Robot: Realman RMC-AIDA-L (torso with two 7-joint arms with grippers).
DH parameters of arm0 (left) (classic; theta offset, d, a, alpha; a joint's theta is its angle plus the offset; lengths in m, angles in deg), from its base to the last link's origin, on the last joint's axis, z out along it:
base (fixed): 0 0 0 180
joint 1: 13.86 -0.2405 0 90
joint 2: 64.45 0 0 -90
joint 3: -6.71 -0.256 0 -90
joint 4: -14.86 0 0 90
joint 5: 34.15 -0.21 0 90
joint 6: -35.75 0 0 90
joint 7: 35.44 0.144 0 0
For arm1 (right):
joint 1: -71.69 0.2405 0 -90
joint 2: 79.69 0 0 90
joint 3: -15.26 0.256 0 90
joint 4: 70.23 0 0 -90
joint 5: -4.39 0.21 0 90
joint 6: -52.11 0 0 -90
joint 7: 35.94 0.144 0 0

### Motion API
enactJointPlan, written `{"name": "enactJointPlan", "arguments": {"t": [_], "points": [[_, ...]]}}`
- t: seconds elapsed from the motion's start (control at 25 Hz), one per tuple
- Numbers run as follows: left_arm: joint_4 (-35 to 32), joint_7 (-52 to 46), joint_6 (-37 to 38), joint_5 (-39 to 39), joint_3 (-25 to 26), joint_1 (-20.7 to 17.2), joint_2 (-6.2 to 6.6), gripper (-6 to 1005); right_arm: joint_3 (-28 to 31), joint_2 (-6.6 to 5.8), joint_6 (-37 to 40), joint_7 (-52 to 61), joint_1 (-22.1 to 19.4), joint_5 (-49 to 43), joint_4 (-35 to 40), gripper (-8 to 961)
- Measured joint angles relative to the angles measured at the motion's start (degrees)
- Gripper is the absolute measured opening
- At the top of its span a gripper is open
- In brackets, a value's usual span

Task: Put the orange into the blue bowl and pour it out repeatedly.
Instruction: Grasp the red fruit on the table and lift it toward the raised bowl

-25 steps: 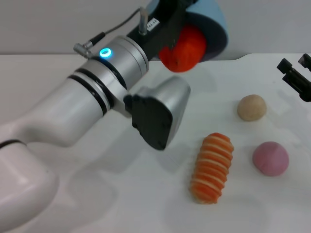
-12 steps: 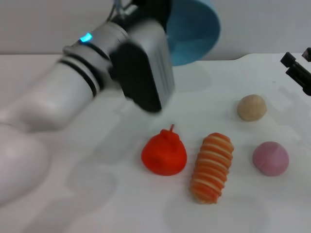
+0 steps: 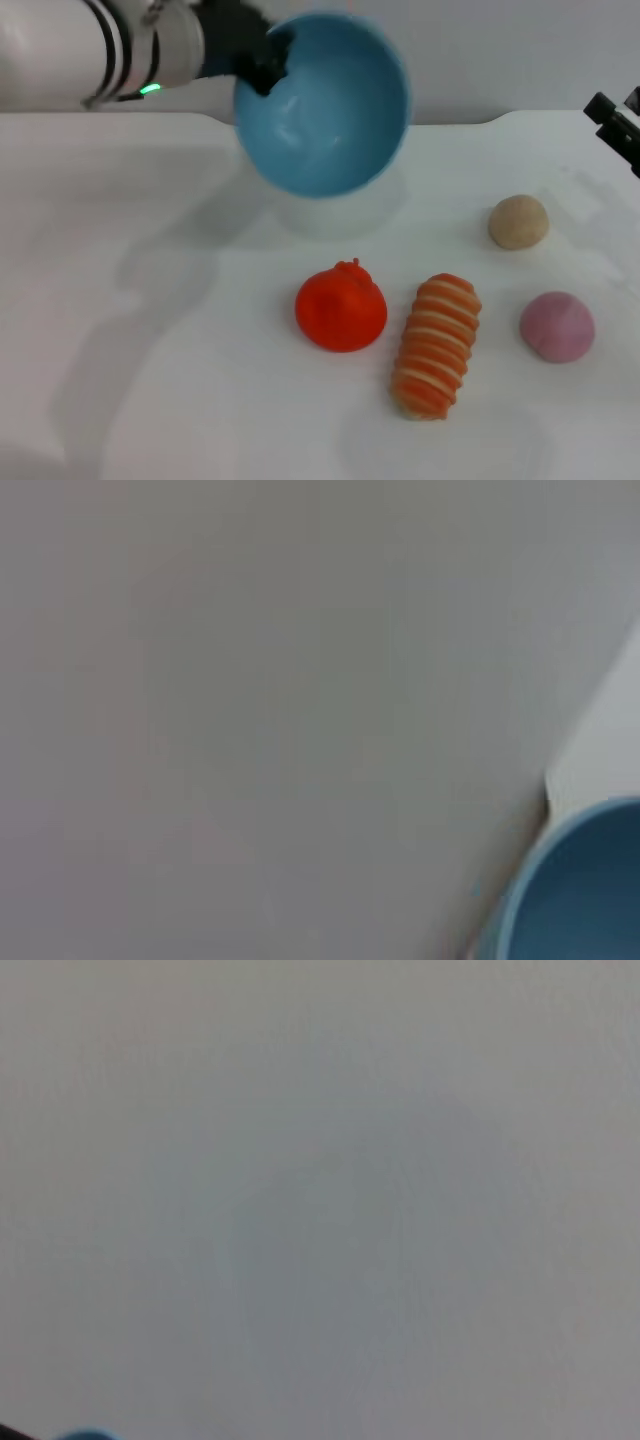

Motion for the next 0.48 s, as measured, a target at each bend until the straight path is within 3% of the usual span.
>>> {"name": "enactJointPlan", "arguments": {"t": [0.04,0.24,0.48], "points": [[0.0,0.0,0.0,0.0,0.0,0.0,0.0,-1,0.25,-0.16,-0.05,1.54,-0.18,-1.13,0.71,738],[-0.34,-9.2,13.72,-5.34,2.74,4.06,0.03,-1,0.87,-1.36,-0.73,7.94,0.61,-7.97,1.48,738],[0.21,-11.36,20.14,-5.33,12.32,6.32,0.09,0,0.46,-2.84,-0.38,25.35,4.25,-28.09,4.53,735]]}}
